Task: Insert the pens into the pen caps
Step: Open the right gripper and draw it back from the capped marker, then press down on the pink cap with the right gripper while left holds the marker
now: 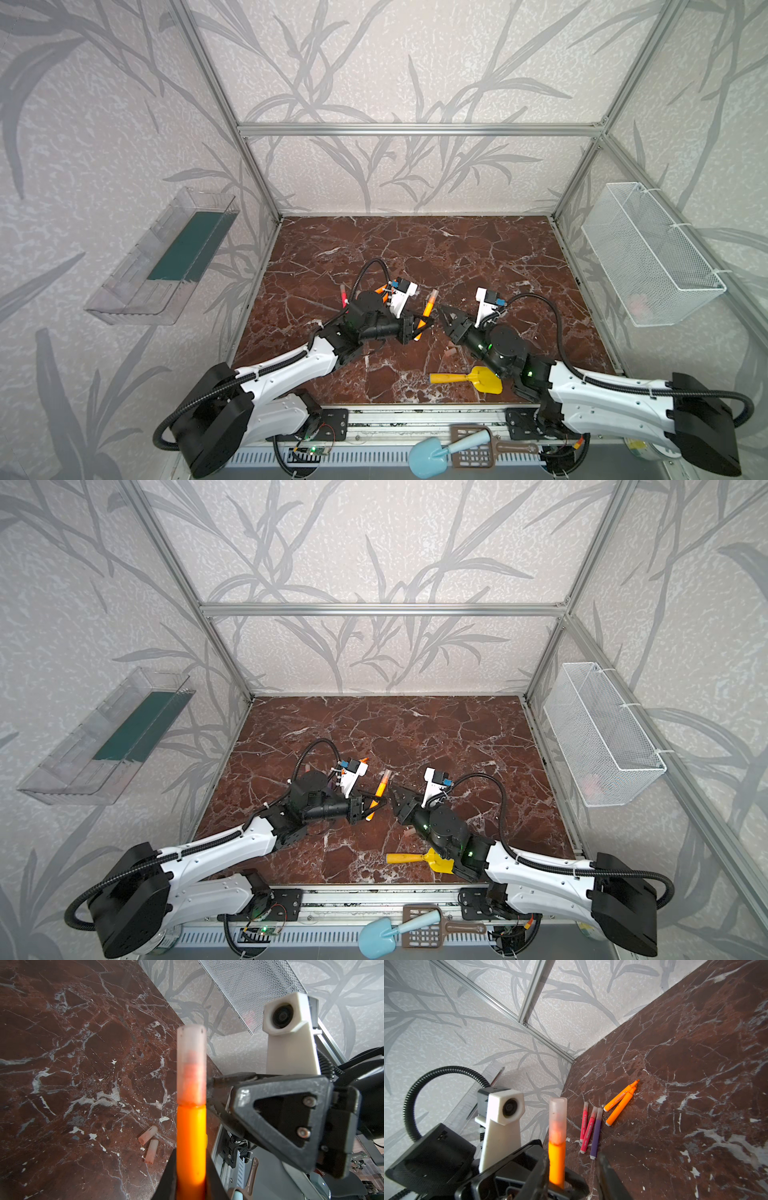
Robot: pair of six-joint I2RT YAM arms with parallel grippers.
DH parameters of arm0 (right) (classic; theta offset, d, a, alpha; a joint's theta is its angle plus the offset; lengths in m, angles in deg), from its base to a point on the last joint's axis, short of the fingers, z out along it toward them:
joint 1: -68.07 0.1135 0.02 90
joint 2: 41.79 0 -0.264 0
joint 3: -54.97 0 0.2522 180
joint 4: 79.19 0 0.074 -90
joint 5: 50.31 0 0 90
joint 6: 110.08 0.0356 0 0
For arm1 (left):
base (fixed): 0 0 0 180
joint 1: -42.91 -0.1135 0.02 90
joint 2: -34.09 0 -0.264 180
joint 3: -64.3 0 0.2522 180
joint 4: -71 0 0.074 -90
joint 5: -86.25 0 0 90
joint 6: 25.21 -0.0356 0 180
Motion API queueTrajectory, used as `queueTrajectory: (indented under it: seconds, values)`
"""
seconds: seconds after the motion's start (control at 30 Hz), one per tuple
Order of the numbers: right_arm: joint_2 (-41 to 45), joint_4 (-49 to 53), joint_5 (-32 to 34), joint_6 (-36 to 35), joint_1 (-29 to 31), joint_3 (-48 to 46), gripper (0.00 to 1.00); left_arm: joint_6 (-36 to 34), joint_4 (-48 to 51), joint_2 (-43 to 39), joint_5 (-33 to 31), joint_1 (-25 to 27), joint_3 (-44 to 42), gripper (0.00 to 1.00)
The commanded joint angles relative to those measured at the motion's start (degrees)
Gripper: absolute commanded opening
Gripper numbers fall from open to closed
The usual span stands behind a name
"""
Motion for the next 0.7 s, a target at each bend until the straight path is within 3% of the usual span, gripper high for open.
queueTrajectory:
  seconds: [0.0, 0.13, 0.33, 0.5, 0.67]
  values:
    - [4.36, 3.49, 1.08, -2.36, 0.18, 0.14, 0.46, -1.52, -0.5, -1.93, -1.6, -0.07, 0.31, 0.0]
    - [6.31, 11.18, 3.21, -4.42, 0.14, 5.08, 0.66, -2.36, 0.73, -2.62, -2.55, -0.02, 0.38, 0.0]
    - [1.36, 14.68, 0.87, -6.92, -3.89, 12.11, 0.81, -3.41, 2.34, -2.59, -3.46, 0.22, 0.82, 0.0]
    - [-4.06, 22.42, -5.59, -5.52, -10.62, 18.31, 0.88, -3.6, 2.58, -2.52, -3.53, 0.55, 0.96, 0.0]
    - [-7.64, 24.75, -7.61, -7.46, -11.56, 21.41, 0.92, -3.9, 3.03, -2.67, -3.76, 0.73, 1.12, 0.0]
